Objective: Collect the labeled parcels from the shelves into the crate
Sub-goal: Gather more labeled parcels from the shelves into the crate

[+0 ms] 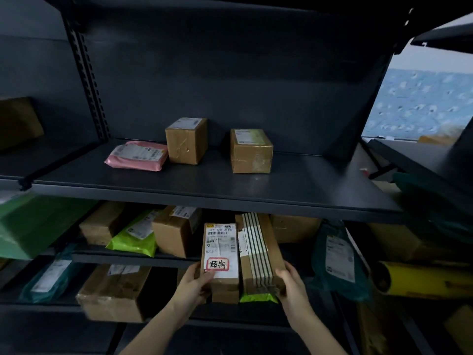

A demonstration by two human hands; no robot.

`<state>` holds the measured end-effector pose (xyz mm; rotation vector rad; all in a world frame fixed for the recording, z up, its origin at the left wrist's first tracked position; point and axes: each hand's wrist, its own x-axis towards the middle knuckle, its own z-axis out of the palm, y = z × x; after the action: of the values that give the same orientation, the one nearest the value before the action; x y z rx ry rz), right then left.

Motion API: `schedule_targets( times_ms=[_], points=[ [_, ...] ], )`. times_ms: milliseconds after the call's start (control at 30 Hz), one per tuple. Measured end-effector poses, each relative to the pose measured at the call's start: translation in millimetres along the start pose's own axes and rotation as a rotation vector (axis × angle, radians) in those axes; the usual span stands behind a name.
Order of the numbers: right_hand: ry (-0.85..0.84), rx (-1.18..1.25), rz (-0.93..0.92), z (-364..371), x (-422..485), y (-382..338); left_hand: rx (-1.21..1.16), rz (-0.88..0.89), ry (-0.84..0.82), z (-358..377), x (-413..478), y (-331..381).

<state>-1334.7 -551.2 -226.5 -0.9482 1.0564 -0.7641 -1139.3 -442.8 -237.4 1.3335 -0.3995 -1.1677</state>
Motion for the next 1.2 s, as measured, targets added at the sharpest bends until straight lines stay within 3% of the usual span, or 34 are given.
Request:
schedule_targets(
  times_ms=[567, 667, 833, 967, 1100, 1200],
  points=[
    [0.08, -0.195, 0.134, 23, 48, 6, 0.046, -0.04, 0.142, -9, 12, -4],
    [0.121, -0.462, -0.054, 23, 48, 7, 0.031, -0.047, 0.137, -12, 16, -4],
    [0.213, -1.179, -0.395, 49, 43, -3, 0.018, -0.044, 0.124, -16, 17, 1],
    [0.135, -1.549, -0.287, 77, 42, -4, 0.004, -0.03, 0.102, -21, 16, 3],
    [0.151, -1.471, -0.22, 78, 43, -5, 0.002, -0.009, 0.1, -30, 16, 4],
    [0.082, -0.921, -0.159, 68, 45, -6, 0.006, 0.008, 0.11, -35, 18, 5]
  ],
)
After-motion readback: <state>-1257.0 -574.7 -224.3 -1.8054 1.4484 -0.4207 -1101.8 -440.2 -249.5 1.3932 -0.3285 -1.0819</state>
